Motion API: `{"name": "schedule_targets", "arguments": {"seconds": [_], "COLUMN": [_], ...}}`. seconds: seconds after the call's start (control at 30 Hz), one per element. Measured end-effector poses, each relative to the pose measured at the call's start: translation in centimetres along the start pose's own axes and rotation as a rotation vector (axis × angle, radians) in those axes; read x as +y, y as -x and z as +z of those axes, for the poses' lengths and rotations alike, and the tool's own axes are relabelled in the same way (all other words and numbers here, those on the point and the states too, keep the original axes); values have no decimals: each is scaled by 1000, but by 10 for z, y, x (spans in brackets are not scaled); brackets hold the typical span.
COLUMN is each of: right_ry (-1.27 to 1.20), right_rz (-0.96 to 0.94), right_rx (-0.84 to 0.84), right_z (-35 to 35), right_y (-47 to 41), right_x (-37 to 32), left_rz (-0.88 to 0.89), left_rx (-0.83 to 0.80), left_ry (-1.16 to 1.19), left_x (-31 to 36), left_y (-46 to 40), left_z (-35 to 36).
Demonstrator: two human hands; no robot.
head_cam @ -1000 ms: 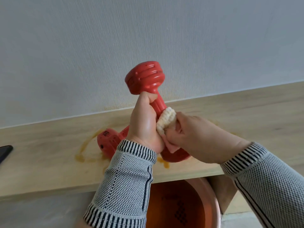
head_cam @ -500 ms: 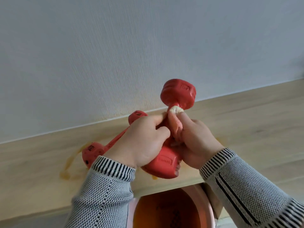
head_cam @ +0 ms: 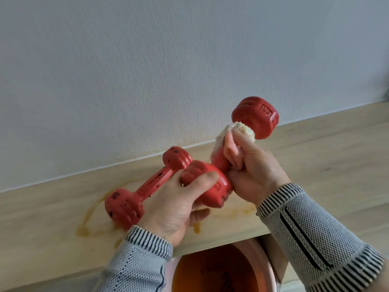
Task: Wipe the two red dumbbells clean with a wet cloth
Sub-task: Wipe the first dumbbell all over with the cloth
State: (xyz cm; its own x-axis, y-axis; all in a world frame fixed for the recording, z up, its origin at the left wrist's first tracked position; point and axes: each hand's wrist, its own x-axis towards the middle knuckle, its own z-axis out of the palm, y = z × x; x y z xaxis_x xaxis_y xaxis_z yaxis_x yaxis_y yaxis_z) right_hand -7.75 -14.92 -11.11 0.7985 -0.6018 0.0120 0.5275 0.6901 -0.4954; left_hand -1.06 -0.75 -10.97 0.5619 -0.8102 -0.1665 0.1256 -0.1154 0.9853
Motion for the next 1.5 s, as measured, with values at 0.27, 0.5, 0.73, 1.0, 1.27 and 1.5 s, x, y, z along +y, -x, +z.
{"name": "schedule_targets", "arguments": {"seconds": [0.27, 0.5, 0.73, 1.0, 1.27, 1.5], "right_ry": [-82, -202, -86, 659, 874, 619], "right_rz": [-46, -24, 20, -373, 21, -24], "right_rx": [160, 96, 6, 128, 195, 368], "right_z": [-7, -15, -16, -13, -26, -7], "right_y": [-14, -21, -8, 5, 13, 13], "right_x": [-12, -10, -10, -32, -24, -1], "left_rz": [726, 122, -168, 156, 511, 711], "left_rx": [372, 152, 92, 178, 219, 446], "left_ry": [-980, -169, 469, 134, -644, 2], "left_x": [-12, 0, 9, 21, 34, 33], "left_y": [-7, -6, -4, 1, 17, -3], "left_z": [0, -8, -12, -42, -49, -6]}}
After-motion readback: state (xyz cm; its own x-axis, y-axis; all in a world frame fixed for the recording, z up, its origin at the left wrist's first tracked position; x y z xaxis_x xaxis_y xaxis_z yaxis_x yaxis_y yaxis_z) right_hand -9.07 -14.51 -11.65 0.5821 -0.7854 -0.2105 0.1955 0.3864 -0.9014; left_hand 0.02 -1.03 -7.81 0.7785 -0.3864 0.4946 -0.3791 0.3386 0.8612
